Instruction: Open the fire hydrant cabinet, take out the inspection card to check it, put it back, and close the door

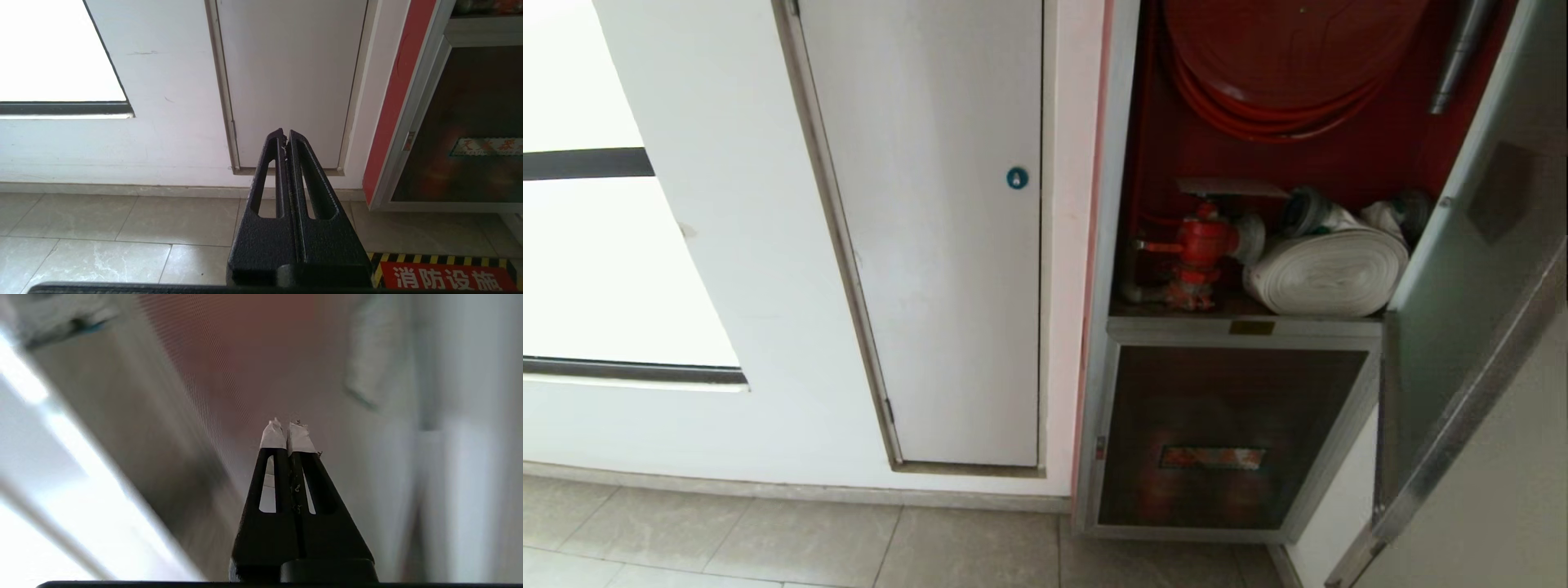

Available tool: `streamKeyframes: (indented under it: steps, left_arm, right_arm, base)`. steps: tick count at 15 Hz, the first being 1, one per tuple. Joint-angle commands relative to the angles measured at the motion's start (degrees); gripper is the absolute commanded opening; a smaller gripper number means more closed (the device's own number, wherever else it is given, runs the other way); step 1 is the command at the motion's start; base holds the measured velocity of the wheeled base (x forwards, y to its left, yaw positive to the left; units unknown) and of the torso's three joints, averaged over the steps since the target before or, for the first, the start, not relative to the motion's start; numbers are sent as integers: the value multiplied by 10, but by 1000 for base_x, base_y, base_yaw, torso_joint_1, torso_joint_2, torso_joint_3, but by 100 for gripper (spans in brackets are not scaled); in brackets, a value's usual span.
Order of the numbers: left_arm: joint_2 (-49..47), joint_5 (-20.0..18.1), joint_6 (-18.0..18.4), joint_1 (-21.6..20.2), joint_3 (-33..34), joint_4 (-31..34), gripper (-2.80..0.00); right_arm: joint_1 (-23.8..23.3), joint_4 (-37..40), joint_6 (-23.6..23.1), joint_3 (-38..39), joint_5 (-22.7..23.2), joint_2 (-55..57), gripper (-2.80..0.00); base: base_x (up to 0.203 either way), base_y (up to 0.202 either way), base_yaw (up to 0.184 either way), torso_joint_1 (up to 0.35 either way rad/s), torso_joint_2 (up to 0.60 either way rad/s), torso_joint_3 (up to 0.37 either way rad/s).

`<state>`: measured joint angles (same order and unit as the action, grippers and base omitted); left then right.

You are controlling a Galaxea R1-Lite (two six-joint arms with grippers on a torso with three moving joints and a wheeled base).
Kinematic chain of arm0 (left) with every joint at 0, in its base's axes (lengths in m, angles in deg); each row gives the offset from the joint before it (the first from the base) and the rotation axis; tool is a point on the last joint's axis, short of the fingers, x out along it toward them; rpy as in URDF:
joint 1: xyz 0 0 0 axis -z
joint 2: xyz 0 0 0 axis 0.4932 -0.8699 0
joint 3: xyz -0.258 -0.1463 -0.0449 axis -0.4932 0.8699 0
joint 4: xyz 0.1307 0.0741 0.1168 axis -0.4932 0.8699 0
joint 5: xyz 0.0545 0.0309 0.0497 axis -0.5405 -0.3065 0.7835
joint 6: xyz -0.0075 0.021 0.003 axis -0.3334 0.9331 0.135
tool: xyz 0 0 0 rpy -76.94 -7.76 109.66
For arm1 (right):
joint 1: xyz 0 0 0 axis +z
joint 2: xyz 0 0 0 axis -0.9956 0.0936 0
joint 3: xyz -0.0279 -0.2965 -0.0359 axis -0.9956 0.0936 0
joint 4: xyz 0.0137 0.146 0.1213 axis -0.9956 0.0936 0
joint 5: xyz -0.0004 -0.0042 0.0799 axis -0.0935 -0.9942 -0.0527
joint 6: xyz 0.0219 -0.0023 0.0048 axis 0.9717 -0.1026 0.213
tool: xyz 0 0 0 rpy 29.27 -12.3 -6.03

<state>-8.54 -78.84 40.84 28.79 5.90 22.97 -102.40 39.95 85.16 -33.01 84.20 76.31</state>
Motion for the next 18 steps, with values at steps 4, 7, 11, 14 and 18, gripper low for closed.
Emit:
streamKeyframes:
  steps: [4, 7, 11, 14, 18]
  left_arm:
    - [-1, 0, 0, 0, 4, 0, -280]
    - [-1, 0, 0, 0, 4, 0, -280]
    - [-1, 0, 0, 0, 4, 0, -280]
    - [-1, 0, 0, 0, 4, 0, -280]
    - [-1, 0, 0, 0, 4, 0, -280]
  right_arm:
    - [104, -3, -6, -135, 63, 211, -280]
    - [152, -3, -10, -237, 77, 313, -280]
    - [173, 4, -12, -426, 83, 456, -280]
    - [178, 26, -11, -528, 85, 525, -280]
    - [182, 45, -14, -548, 83, 533, -280]
  base:
    - [0, 0, 0, 0, 0, 0]
    - [0, 0, 0, 0, 0, 0]
    - [0, 0, 0, 0, 0, 0]
    - [0, 0, 0, 0, 0, 0]
    - [0, 0, 0, 0, 0, 0]
